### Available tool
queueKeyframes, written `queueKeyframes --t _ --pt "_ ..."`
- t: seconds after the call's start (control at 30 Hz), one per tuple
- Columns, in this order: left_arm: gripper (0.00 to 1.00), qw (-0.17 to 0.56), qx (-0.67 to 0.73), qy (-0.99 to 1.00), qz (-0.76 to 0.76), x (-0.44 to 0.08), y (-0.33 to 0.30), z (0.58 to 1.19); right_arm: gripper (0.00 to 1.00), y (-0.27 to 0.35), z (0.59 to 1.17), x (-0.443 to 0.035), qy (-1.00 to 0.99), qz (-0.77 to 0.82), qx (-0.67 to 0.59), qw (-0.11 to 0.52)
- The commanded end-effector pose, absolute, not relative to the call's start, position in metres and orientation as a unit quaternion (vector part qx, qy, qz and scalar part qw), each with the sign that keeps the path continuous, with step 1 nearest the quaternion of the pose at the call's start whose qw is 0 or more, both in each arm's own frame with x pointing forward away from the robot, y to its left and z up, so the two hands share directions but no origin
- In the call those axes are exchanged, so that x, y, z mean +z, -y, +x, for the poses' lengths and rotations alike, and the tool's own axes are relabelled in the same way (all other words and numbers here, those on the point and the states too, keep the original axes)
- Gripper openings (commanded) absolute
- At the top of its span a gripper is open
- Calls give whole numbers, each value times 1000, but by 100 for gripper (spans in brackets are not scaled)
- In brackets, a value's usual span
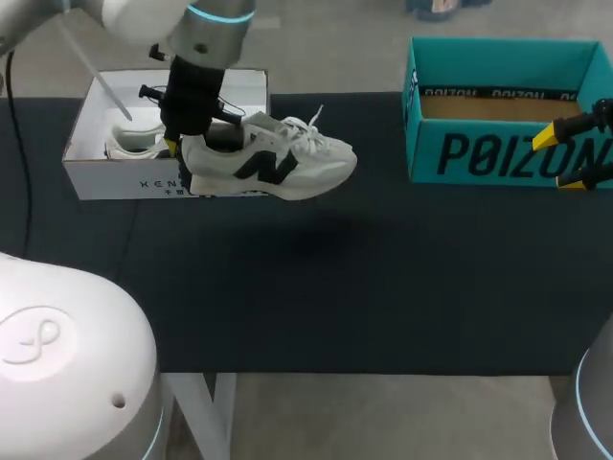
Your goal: Take the shoe out of the shoebox, open the shoe tongue, remove and reinsert the insole, then place the shoe into the shoebox
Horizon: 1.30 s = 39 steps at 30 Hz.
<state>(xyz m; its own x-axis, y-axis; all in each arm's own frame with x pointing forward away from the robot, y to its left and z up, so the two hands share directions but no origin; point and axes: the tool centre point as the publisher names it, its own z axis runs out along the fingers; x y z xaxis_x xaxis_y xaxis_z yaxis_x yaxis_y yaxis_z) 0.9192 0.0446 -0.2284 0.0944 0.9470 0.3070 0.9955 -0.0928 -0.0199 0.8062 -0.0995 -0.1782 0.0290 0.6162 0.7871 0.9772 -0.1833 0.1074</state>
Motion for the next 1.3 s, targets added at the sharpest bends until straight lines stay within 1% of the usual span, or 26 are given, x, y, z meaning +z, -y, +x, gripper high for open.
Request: queueKeyframes --t 0.03,0.07,0.83,1.0,1.2,1.3 --pt "0 58 -38 676 -734 -223 -64 932 100 99 806 -178 590 -676 -368 243" --pt "0 68 -42 685 -724 -224 -65 934 100 99 806 -178 590 -676 -368 243" --pt "0 68 -42 685 -724 -224 -65 934 100 99 806 -178 590 -676 -368 243" --pt "0 44 -40 662 -747 -217 -93 951 100 99 806 -178 590 -676 -368 243" --pt "0 62 -56 629 -773 -218 -120 985 100 99 806 -178 590 -676 -368 243" --pt "0 54 -66 630 -772 -221 -137 1007 100 99 806 -178 590 -676 -368 243"
